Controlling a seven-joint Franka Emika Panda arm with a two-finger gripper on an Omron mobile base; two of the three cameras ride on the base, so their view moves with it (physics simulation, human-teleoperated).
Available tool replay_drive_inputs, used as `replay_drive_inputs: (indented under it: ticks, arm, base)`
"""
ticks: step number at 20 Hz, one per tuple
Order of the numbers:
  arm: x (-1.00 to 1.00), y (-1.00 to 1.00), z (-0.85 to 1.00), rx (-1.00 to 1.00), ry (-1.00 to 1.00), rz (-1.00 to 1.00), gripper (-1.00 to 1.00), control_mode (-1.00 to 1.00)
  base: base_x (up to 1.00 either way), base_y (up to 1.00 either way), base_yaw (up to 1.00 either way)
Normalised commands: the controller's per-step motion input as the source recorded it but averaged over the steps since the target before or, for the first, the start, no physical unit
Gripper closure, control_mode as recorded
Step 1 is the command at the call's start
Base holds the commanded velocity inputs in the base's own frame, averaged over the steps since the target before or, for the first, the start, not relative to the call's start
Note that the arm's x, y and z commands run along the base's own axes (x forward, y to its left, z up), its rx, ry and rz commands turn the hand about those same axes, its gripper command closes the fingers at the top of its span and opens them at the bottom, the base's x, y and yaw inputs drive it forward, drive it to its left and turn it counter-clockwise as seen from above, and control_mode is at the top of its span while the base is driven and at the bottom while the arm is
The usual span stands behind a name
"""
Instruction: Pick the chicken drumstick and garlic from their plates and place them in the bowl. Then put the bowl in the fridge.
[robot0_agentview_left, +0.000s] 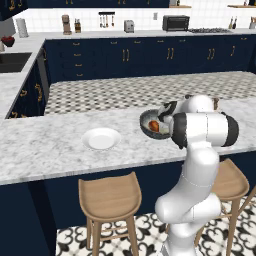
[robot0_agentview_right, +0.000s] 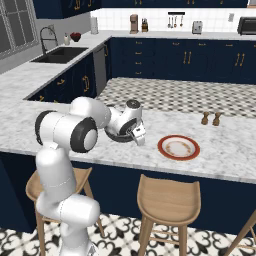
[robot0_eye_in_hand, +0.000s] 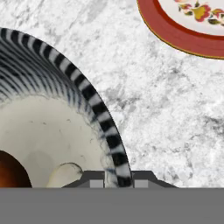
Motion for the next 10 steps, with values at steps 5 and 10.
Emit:
replay_drive_inputs:
  ticks: [5, 10]
  arm:
    - [-0.76, 0.12, 0.84, 0.01, 0.00, -0.39, 1.00, -1.00]
    - [-0.79, 0.34, 0.90, 0.17, 0.03, -0.39, 1.00, -1.00]
  base:
    - [0.00, 0.00, 0.00]
    - [0.00, 0.00, 0.00]
